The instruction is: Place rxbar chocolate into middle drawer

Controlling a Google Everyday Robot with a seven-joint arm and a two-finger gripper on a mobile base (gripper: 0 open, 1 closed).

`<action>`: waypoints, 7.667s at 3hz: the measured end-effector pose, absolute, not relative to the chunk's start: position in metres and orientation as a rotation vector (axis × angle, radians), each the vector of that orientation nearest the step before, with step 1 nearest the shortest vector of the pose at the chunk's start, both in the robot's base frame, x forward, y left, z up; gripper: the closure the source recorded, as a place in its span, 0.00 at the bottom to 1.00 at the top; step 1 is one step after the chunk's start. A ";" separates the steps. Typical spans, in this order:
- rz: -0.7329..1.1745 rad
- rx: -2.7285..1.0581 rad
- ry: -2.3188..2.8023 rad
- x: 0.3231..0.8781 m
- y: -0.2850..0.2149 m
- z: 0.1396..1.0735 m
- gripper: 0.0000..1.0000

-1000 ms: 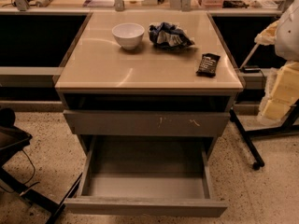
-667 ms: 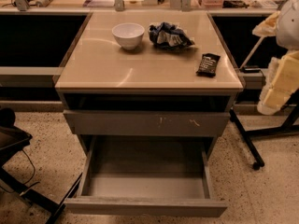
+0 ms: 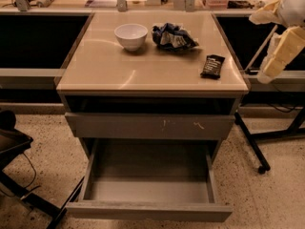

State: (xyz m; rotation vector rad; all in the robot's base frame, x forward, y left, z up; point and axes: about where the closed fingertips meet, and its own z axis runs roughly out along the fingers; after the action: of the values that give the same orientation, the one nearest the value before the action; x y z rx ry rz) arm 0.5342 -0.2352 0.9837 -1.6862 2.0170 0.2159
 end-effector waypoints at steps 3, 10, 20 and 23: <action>0.542 -1.433 1.923 0.622 -0.250 0.930 0.00; 0.883 -1.181 1.901 0.724 -0.217 0.812 0.19; 1.148 -0.805 1.760 0.633 -0.278 0.990 1.00; 0.970 -0.674 1.687 0.498 -0.316 1.091 1.00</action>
Offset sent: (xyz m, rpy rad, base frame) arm 0.1165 -0.0340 -0.0724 0.4609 0.1492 -0.0532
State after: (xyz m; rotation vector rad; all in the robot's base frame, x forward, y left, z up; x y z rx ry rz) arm 0.4980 -0.3155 1.0914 -0.6739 1.6872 0.9702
